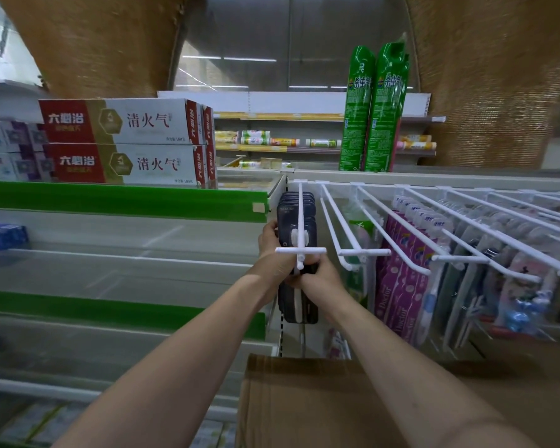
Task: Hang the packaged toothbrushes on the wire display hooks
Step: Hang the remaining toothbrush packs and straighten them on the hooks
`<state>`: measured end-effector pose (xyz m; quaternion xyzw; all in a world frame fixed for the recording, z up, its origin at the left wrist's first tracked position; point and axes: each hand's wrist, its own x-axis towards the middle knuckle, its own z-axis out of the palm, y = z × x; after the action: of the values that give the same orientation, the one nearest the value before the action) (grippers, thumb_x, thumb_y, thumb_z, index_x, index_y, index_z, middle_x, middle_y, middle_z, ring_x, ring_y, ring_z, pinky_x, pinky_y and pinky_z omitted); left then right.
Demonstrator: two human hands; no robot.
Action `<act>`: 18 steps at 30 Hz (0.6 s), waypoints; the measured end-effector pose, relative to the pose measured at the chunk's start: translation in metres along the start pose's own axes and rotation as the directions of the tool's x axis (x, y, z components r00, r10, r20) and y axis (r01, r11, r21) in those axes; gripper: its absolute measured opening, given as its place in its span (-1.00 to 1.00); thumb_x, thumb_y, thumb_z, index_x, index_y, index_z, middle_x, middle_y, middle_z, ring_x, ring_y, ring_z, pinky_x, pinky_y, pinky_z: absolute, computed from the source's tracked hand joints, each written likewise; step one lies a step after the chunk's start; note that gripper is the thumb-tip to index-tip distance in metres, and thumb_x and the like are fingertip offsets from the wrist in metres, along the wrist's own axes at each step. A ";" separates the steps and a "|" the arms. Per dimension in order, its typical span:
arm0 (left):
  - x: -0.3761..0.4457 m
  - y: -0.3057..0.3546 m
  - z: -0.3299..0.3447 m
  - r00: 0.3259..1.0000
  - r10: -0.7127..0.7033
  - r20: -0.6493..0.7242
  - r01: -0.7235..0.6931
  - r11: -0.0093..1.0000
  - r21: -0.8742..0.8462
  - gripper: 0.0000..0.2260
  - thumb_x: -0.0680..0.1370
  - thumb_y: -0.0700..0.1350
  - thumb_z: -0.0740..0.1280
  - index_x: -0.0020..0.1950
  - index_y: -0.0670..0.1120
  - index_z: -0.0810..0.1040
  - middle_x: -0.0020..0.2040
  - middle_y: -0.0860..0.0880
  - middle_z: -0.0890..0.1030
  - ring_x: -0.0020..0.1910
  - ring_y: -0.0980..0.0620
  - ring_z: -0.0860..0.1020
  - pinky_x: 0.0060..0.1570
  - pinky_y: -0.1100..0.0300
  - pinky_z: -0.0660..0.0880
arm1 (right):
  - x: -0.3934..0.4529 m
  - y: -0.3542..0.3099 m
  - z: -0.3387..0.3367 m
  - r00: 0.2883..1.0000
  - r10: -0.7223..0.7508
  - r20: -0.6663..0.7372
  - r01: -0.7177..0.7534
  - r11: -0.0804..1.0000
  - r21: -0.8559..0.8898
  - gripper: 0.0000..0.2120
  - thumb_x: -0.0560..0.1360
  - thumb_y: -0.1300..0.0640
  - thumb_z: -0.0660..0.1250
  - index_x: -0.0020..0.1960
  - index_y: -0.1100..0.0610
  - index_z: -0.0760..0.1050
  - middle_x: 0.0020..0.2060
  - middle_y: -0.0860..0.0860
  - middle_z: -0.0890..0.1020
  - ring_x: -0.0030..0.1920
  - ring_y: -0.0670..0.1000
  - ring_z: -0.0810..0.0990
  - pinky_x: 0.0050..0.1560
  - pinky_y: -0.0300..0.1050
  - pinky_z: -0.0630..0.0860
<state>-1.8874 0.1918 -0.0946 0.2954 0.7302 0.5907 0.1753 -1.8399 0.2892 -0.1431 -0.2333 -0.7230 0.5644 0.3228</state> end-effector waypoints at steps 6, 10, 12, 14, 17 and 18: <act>0.002 0.000 0.005 0.999 0.034 -0.014 -0.036 0.985 -0.170 -0.27 0.38 -0.11 0.51 0.48 -0.27 0.34 0.39 -0.36 0.42 0.22 -0.20 0.52 -0.19 0.35 0.60 | -0.002 0.005 0.001 1.000 0.019 0.002 -0.019 0.999 0.034 -0.46 0.42 0.34 0.47 0.32 -0.02 0.49 0.08 -0.02 0.67 0.13 0.03 0.63 0.15 0.05 0.59; 0.003 -0.005 0.003 0.991 0.136 -0.004 -0.132 0.954 -0.269 0.11 -0.02 0.11 0.47 0.53 -0.12 0.28 0.38 -0.23 0.45 0.31 -0.17 0.52 -0.28 0.39 0.56 | 0.003 0.008 0.002 0.999 0.051 -0.011 -0.051 0.997 0.061 -0.57 0.45 0.29 0.47 0.23 -0.05 0.50 0.00 -0.04 0.67 0.04 -0.01 0.64 0.02 -0.05 0.59; 0.002 -0.002 0.002 0.985 0.163 0.051 -0.143 0.952 -0.270 0.01 0.10 0.03 0.53 0.52 -0.16 0.29 0.37 -0.24 0.46 0.35 -0.19 0.50 -0.16 0.38 0.57 | 0.006 0.007 0.002 0.998 0.056 -0.019 -0.055 0.997 0.058 -0.67 0.48 0.28 0.46 0.12 -0.05 0.52 -0.10 -0.06 0.66 -0.03 -0.04 0.63 -0.07 -0.12 0.55; 0.003 -0.003 0.003 0.983 0.172 0.062 -0.149 0.948 -0.280 -0.23 0.36 -0.14 0.48 0.52 -0.18 0.29 0.34 -0.22 0.50 0.33 -0.17 0.51 0.02 0.30 0.56 | 0.010 0.005 0.003 0.997 0.070 -0.037 -0.069 0.997 0.039 -0.77 0.51 0.26 0.43 0.10 0.01 0.54 -0.17 -0.05 0.63 -0.11 -0.04 0.62 -0.09 -0.12 0.55; -0.010 0.003 0.003 0.986 0.149 0.069 -0.133 0.972 -0.196 -0.50 0.56 -0.31 0.38 0.49 -0.25 0.33 0.10 -0.09 0.54 0.16 -0.07 0.55 -0.18 0.48 0.53 | 0.017 0.003 0.000 0.996 0.055 -0.066 -0.057 0.998 -0.039 -0.85 0.57 0.26 0.33 0.13 0.14 0.55 -0.20 0.05 0.61 -0.19 -0.02 0.57 -0.13 -0.11 0.53; -0.014 0.004 0.001 0.986 0.151 0.065 -0.138 0.977 -0.165 -0.56 0.61 -0.37 0.32 0.48 -0.29 0.34 0.04 -0.07 0.53 0.09 -0.04 0.54 -0.24 0.50 0.50 | 0.021 0.003 -0.001 0.996 0.055 -0.072 -0.061 0.995 -0.083 -0.84 0.59 0.26 0.29 0.15 0.19 0.55 -0.19 0.10 0.60 -0.22 -0.02 0.54 -0.18 -0.13 0.49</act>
<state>-1.8751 0.1843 -0.0921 0.3552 0.6496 0.6468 0.1830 -1.8533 0.3054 -0.1417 -0.2870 -0.7278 0.5337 0.3210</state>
